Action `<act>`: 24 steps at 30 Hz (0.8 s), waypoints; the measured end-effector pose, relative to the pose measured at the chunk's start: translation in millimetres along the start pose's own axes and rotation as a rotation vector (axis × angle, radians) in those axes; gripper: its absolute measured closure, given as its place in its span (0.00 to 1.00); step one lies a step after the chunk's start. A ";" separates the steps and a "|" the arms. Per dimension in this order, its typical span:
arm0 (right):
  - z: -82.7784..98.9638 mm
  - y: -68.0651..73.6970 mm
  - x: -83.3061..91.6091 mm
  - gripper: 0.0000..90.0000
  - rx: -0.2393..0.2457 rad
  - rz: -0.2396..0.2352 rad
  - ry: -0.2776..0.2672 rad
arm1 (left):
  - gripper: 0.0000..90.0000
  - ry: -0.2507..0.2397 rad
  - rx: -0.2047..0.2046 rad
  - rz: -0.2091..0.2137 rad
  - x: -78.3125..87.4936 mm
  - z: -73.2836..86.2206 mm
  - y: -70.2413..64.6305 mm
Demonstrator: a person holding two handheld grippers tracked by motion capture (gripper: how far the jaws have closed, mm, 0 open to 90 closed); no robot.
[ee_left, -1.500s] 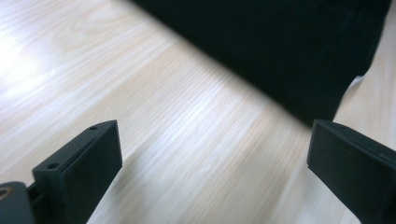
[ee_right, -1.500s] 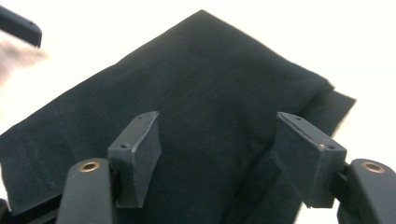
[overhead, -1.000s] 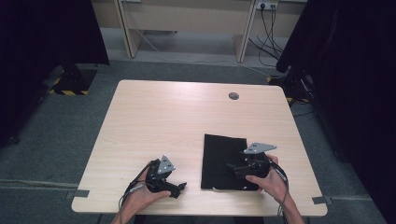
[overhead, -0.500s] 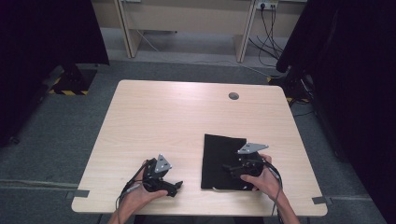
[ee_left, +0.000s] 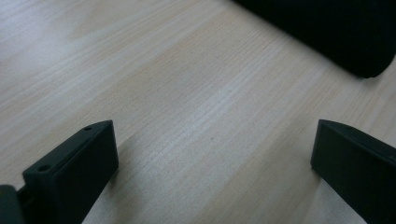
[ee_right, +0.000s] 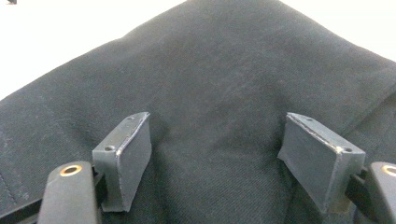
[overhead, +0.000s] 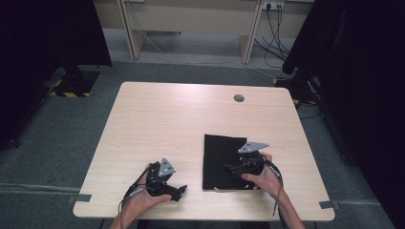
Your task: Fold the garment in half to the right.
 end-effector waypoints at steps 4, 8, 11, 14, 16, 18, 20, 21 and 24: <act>-8.9 0.0 -9.4 0.28 0.008 -0.007 -0.004 | 0.00 0.000 0.000 0.000 0.0 0.0 0.0; -17.7 1.5 -18.9 0.28 0.016 -0.012 -0.006 | 0.00 0.000 0.000 0.000 0.0 0.0 0.0; -24.0 6.8 -26.8 0.28 0.030 -0.027 -0.010 | 0.00 0.000 0.000 0.000 0.0 0.0 0.0; -30.2 12.0 -34.3 0.28 0.034 -0.033 -0.010 | 0.00 0.000 0.001 0.000 0.0 0.0 0.0; -34.9 14.5 -39.5 0.28 0.040 -0.035 -0.013 | 0.00 0.000 0.000 0.000 0.0 0.0 0.0; -38.3 16.5 -43.6 0.28 0.033 -0.036 -0.015 | 0.00 0.000 0.001 0.000 0.0 0.0 -0.1; -41.1 17.5 -46.7 0.29 0.036 -0.032 -0.017 | 0.00 0.000 0.000 0.000 0.0 0.0 0.0; -42.3 18.5 -48.1 0.29 0.034 -0.032 -0.019 | 0.00 0.000 0.000 0.000 0.0 0.0 0.0; -45.5 20.3 -51.9 0.28 0.034 -0.032 -0.025 | 0.00 0.000 0.000 0.000 0.0 0.0 0.0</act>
Point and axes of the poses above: each handheld gripper's, and its own axes: x roughly backward along the jaws, z roughly out of its underside, y roughly to its left, the point moved 9 cm from there along -x, roughly forward along the jaws, and after that the axes turned 6 degrees about -x, right-handed, at the moved point
